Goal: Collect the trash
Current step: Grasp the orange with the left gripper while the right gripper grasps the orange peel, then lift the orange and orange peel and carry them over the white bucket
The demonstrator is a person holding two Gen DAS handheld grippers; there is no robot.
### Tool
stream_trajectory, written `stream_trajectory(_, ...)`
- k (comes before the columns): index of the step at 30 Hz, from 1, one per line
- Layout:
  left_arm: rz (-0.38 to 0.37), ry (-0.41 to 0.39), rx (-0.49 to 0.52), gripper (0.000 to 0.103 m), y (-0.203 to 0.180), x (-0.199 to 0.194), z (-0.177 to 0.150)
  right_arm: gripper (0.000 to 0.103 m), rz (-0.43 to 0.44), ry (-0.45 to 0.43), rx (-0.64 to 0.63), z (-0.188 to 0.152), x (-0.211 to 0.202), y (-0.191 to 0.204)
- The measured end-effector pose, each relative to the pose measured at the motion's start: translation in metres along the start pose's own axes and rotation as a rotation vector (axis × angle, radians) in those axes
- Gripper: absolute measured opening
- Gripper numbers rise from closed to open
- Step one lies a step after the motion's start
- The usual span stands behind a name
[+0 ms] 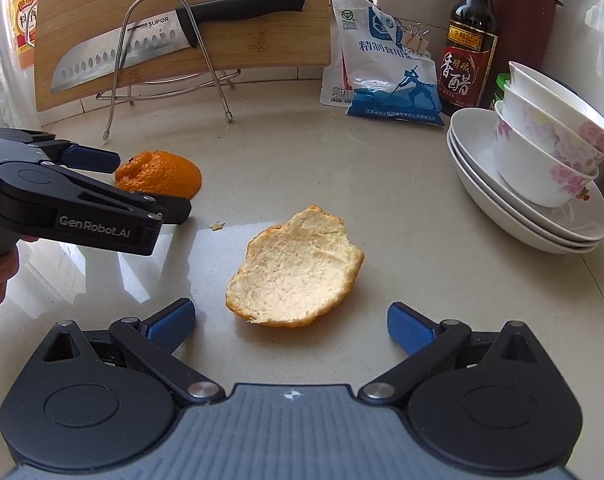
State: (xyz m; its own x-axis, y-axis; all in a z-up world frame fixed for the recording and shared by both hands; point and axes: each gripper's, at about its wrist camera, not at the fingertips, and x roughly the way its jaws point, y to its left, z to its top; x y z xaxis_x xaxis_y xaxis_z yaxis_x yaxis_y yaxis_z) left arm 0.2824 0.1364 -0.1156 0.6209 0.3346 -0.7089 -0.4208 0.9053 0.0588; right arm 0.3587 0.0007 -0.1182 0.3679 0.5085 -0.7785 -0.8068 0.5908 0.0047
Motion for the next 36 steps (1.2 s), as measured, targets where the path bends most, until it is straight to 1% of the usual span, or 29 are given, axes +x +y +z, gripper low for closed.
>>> stream_trajectory(2,-0.007,0.0,-0.012,0.077,-0.001,0.001,0.002,0.103,-0.001,-0.004,0.0,-0.001,0.0,0.0)
stream_trajectory(4,-0.021,0.004,-0.028,0.064,-0.001,0.0,0.003,0.103,-0.001,-0.005,0.001,0.0,0.0,0.0)
stream_trajectory(5,-0.019,0.005,-0.036,0.062,0.0,-0.001,0.003,0.103,-0.001,-0.006,0.0,0.0,0.0,0.0)
stream_trajectory(6,-0.02,0.007,-0.045,0.057,0.001,-0.001,0.003,0.103,-0.001,-0.007,0.0,0.0,0.0,0.0)
stream_trajectory(10,-0.033,0.018,-0.054,0.05,0.004,-0.004,0.003,0.103,0.002,-0.008,-0.005,0.002,0.002,0.002)
stream_trajectory(18,-0.062,0.019,-0.072,0.05,0.011,-0.017,0.005,0.103,0.013,-0.018,-0.015,0.011,0.01,0.005)
stream_trajectory(20,-0.063,0.017,-0.069,0.05,0.011,-0.02,0.006,0.099,0.014,-0.022,-0.018,0.012,0.01,0.006)
stream_trajectory(22,-0.07,0.018,-0.072,0.05,0.013,-0.023,0.006,0.092,0.014,-0.027,-0.019,0.012,0.009,0.006)
stream_trajectory(23,-0.073,0.018,-0.074,0.05,0.014,-0.025,0.006,0.09,0.013,-0.026,-0.018,0.013,0.008,0.006)
stream_trajectory(25,-0.075,0.017,-0.071,0.05,0.015,-0.027,0.006,0.082,0.003,-0.026,-0.01,0.013,0.007,0.005)
stream_trajectory(26,-0.077,0.017,-0.067,0.05,0.015,-0.028,0.006,0.08,-0.001,-0.026,-0.005,0.013,0.007,0.004)
stream_trajectory(28,-0.083,0.019,-0.056,0.05,0.015,-0.03,0.006,0.071,-0.006,-0.024,0.0,0.013,0.006,0.003)
stream_trajectory(34,-0.112,0.037,-0.031,0.05,0.014,-0.039,0.003,0.063,0.007,-0.016,0.009,0.011,-0.002,0.001)
stream_trajectory(36,-0.124,0.042,-0.022,0.05,0.014,-0.043,0.001,0.063,0.014,-0.012,0.009,0.01,-0.005,0.002)
